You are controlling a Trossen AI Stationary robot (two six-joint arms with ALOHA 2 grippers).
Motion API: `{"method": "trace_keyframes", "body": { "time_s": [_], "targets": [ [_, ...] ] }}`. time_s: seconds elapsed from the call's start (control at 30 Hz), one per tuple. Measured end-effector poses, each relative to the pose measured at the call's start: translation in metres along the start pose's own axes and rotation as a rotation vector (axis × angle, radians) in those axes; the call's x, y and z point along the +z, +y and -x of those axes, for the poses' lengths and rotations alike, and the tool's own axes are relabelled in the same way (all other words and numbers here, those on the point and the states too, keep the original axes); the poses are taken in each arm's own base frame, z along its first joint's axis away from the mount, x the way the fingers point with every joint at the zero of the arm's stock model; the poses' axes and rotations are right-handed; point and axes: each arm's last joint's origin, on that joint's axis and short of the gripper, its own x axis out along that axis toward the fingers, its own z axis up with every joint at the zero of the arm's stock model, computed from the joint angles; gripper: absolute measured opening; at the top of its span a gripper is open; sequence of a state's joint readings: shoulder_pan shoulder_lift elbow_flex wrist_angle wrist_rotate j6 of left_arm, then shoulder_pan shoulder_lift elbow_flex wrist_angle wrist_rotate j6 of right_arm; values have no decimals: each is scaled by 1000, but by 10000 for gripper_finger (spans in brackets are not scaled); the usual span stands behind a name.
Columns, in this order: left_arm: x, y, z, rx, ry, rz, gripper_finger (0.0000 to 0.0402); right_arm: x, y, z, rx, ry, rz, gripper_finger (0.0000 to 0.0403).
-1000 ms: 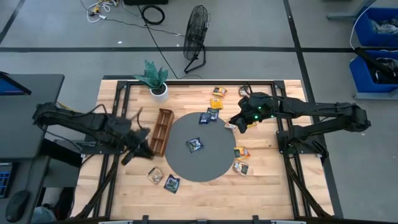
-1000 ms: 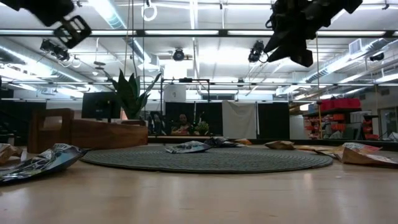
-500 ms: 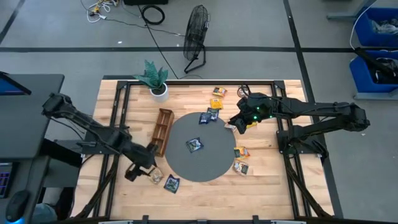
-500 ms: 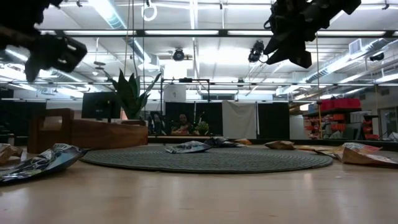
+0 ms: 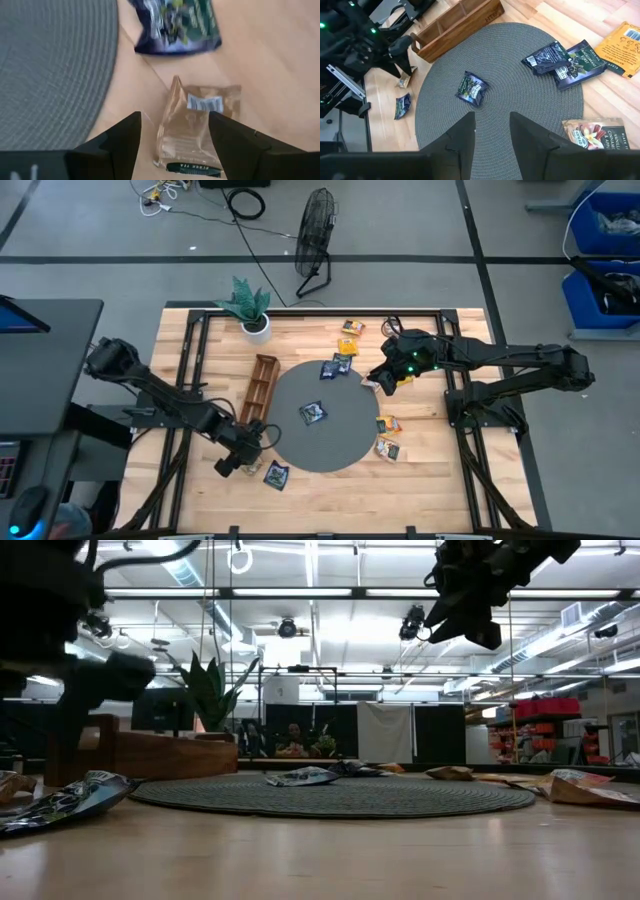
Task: Pick & Place Tea
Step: Put the brown tea bag into the top section of the wooden organizer
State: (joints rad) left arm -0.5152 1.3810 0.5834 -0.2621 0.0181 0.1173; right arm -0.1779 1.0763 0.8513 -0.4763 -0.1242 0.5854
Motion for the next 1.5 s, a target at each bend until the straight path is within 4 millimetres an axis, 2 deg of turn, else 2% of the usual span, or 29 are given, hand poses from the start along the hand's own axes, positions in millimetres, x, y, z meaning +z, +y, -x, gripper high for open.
{"method": "trace_keyframes", "body": {
  "time_s": [0.23,0.43,0.6,0.8,0.9,0.97,1.13,1.3,1.5],
  "targets": [
    [-3,-2,-15,-11,52,-6,233,-1,1,0,4,3,4,130],
    [-3,-2,-16,-13,58,-6,218,-1,1,0,3,3,4,130],
    [4,-1,-14,-29,55,-4,165,-1,1,0,1,5,3,130],
    [16,-1,-10,-34,21,-6,77,-1,1,0,-1,8,3,130],
    [17,-3,-9,-38,26,-14,28,-1,1,0,-2,7,3,130],
    [17,-6,-8,-44,39,-21,9,-2,0,0,-4,8,3,130],
    [17,-13,-6,-59,79,-42,4,-2,0,0,-9,15,2,130],
    [37,-16,11,-63,143,-47,2,-3,0,0,-11,19,1,130],
    [38,-11,32,76,340,-114,2,-3,0,0,-11,19,19,130]
  ]
}}
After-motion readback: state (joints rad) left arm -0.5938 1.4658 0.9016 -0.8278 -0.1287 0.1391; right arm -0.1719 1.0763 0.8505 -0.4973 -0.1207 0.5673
